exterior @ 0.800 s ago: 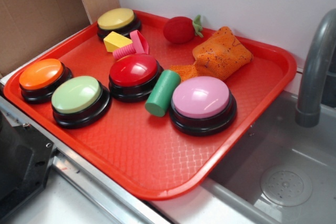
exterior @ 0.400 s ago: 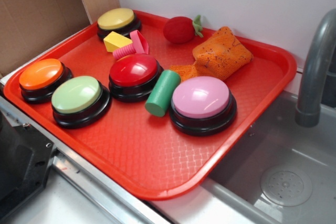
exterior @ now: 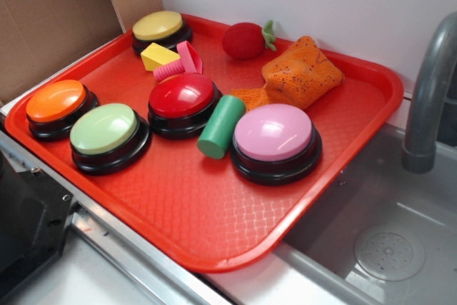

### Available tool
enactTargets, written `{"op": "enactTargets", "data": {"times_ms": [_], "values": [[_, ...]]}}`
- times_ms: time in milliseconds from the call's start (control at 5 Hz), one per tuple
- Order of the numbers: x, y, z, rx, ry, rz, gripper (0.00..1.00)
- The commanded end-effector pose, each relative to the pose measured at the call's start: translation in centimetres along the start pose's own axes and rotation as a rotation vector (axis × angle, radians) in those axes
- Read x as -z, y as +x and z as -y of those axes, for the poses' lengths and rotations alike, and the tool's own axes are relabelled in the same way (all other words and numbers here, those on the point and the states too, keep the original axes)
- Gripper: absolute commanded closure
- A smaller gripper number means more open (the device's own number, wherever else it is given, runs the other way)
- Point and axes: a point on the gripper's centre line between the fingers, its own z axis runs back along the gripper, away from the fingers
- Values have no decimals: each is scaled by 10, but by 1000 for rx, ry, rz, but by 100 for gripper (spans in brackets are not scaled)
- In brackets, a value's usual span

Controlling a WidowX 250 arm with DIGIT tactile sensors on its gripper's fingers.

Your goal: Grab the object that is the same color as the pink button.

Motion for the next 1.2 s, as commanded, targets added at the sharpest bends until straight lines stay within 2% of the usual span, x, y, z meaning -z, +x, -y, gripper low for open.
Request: {"op": "enactTargets", "data": {"times_ms": [0,200,400,600,800,1000], "values": [[52,66,-12,-427,-15,83,0],[88,93,-12,-598,-2,104,0],[111,107,-21,-729,23,98,0],[134,119,-28,-748,76,87,0],[149,122,-36,-778,118,118,0],[158,123,-47,-806,147,125,0]]}}
